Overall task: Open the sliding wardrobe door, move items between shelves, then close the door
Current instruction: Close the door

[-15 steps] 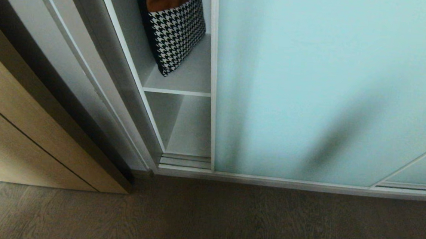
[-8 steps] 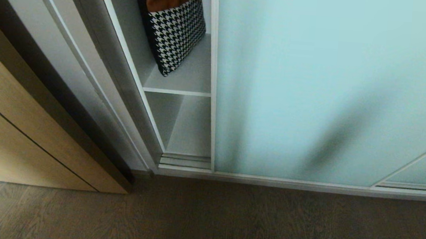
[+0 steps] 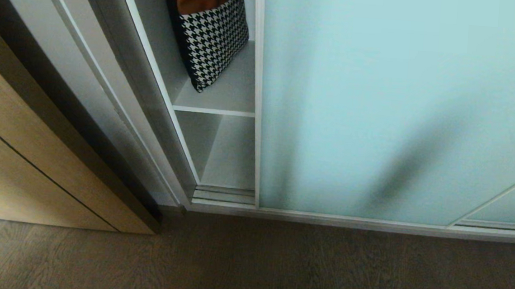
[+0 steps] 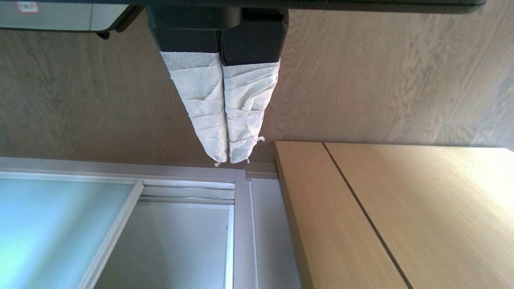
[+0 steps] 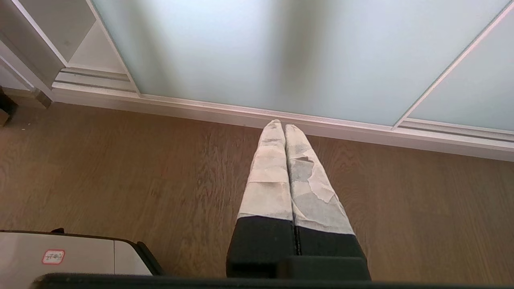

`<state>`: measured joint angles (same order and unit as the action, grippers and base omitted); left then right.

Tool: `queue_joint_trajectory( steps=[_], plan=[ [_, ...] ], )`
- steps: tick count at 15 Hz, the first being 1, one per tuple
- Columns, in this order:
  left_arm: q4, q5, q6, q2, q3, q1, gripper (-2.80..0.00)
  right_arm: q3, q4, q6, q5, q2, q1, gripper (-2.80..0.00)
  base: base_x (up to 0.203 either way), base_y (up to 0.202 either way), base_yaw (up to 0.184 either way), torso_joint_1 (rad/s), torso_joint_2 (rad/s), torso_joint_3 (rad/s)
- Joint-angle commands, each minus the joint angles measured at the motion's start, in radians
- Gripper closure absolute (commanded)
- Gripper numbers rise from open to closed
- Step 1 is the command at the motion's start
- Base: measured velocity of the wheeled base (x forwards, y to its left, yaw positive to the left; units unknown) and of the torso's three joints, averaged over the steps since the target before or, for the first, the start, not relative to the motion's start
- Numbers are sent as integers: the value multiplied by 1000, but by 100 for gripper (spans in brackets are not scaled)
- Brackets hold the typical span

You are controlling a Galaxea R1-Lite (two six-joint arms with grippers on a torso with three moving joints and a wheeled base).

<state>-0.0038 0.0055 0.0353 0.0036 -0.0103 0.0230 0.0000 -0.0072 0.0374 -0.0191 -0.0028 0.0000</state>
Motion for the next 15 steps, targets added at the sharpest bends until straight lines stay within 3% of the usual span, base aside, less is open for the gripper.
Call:
queue_joint_trajectory(
  steps=[1,4,7,12,15],
  plan=[
    [11,4,2,21,-125,0,0,0,0,1,-1,1,0,0,0,0,0,0,0,0],
    [53,-15,-5,202,-455,-5,0,0,0,1,-1,1,0,0,0,0,0,0,0,0],
    [66,-109,-27,510,-722,-14,0,0,0,1,-1,1,0,0,0,0,0,0,0,0],
    [68,-377,-108,1032,-1167,-19,0,0,0,1,-1,1,0,0,0,0,0,0,0,0],
    [84,-611,-178,1278,-1443,-50,0,0,0,1,-1,1,0,0,0,0,0,0,0,0]
  ],
)
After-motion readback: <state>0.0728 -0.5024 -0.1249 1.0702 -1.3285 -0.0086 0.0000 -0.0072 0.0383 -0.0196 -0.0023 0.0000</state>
